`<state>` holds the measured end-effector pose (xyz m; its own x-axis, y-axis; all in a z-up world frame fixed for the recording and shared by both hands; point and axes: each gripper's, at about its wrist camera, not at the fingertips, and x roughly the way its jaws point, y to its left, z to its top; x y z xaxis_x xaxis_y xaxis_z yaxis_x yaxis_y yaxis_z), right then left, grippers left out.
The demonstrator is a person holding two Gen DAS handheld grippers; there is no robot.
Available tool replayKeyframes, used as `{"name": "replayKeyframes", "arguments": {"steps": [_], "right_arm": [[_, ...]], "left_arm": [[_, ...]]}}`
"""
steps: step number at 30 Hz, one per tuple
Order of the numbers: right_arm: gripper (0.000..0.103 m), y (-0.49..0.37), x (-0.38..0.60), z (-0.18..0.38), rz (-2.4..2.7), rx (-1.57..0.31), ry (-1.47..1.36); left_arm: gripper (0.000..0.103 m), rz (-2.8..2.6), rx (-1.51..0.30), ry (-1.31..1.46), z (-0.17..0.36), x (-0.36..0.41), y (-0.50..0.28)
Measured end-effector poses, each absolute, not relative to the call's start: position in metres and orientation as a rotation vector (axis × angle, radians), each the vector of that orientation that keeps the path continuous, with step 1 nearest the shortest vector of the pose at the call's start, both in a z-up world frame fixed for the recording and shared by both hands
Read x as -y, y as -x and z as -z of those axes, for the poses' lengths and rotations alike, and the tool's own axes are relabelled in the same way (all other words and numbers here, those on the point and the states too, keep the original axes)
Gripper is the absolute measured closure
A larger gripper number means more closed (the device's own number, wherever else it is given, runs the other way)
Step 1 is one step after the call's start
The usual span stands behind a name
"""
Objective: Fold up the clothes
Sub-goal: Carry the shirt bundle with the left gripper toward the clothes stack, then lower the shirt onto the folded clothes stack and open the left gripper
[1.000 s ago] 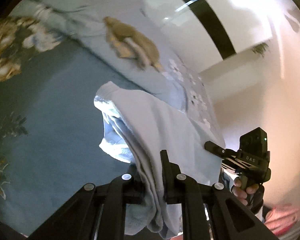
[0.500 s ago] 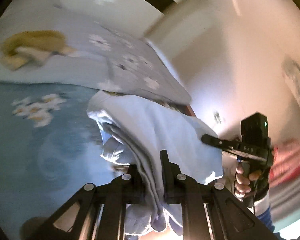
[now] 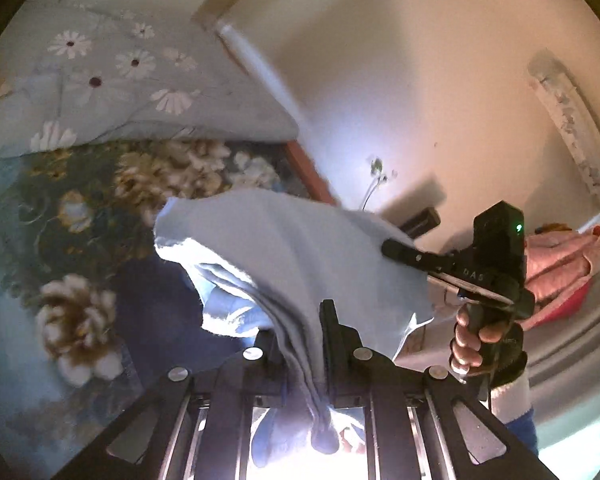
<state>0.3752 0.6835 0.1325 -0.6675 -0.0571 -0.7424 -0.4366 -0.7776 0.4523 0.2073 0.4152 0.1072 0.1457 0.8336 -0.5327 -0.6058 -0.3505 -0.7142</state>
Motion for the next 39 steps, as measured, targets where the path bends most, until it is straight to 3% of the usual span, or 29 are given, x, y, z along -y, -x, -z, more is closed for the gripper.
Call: {"name": "replayKeyframes", "arguments": {"steps": [4, 10, 15, 19, 26, 32, 35, 39], "right_arm": [[0.095, -0.382, -0.71, -0.113, -2.472, -0.924, 1.128], [0.095, -0.38, -0.725, -0.036, -2.304, -1.004, 1.254], [0.094, -0.394, -0.736, -0.025, -2.292, -1.093, 1.175], [0.082, -0.399, -0.736, -0.037, -2.272, -1.027, 1.167], [0.082, -0.41, -0.693, -0.072, -2.305, -0.704, 1.167], [0.082, -0.414, -0.649, -0.085, -2.389, -0.554, 1.126], [0.076, -0.418, -0.642, -0.076, -2.419, -0.565, 1.132], [0.076, -0.411, -0.652, -0.041, -2.335, -0.635, 1.216]], "left_arm": [[0.09, -1.541, 0.247, 1.241, -0.079, -0.44, -0.218], [0.088, -1.547, 0.21, 1.348, -0.034, -0.441, -0.214], [0.085, -1.55, 0.17, 1.349, -0.031, -0.423, -0.206], [0.084, -1.651, 0.089, 1.292, -0.047, -0.412, -0.196], [0.08, -1.712, -0.034, 1.123, -0.091, -0.425, -0.22], [0.079, -1.655, -0.178, 1.15, -0.066, -0.447, -0.249], [0.079, -1.643, -0.198, 1.18, -0.051, -0.449, -0.252], [0.079, -1.626, -0.202, 1.239, -0.031, -0.453, -0.249]]}}
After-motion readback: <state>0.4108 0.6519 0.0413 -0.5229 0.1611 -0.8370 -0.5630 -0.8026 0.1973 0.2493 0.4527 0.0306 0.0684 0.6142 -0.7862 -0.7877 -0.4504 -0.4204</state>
